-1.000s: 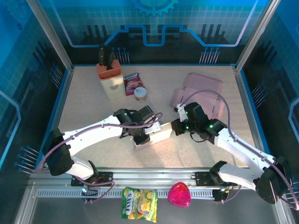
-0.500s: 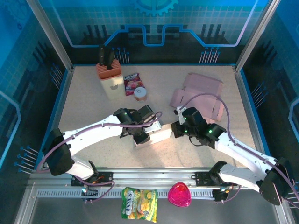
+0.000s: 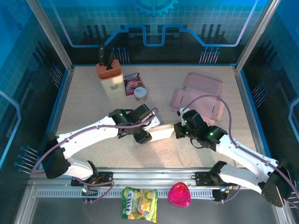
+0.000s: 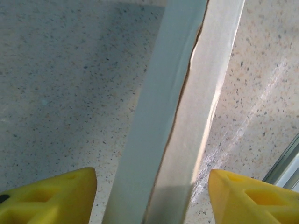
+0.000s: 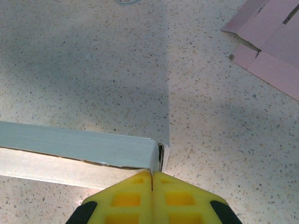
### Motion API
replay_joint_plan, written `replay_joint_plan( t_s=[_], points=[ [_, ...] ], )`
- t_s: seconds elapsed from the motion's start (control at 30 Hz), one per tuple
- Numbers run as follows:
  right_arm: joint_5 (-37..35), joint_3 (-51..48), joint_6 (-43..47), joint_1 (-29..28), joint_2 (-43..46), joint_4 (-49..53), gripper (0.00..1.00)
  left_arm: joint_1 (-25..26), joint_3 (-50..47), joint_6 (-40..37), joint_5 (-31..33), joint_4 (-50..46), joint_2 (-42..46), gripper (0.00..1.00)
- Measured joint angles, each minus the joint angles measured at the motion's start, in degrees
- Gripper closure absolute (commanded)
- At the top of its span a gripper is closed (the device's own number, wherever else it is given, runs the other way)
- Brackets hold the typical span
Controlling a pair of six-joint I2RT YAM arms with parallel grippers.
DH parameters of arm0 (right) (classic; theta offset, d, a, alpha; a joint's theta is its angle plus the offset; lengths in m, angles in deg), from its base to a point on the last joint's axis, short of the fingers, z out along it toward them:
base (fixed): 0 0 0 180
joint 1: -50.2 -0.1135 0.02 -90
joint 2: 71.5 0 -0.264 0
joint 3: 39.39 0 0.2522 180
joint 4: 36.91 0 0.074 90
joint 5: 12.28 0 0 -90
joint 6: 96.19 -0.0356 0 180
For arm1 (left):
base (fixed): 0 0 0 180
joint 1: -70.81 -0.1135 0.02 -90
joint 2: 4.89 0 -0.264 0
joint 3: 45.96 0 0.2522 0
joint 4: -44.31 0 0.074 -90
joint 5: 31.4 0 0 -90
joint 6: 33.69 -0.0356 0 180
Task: Fold the paper box
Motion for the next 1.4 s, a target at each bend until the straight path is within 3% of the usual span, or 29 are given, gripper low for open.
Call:
replay_joint_plan(
  t_s=[0.23,0.67,0.9,1.4],
  points=[
    [-0.5,2.08,-2.38,-0.42,-1.51,1.84,1.0,0.0,-2.51,7.65,4.55,1.75,7.87,0.32],
    [-0.81,5.49,-4.74,-0.61,-4.59,4.72,1.0,0.0,-5.6,21.88,11.76,-4.63,16.02,0.45],
    [-0.79,5.92,-4.94,-0.66,-4.85,5.07,1.0,0.0,-5.79,21.4,13.2,-5.4,14.71,0.63],
    [-0.79,6.01,-4.94,-0.66,-4.96,5.33,1.0,-2.14,-5.92,17.07,13.75,-0.13,9.4,0.68]
  ],
)
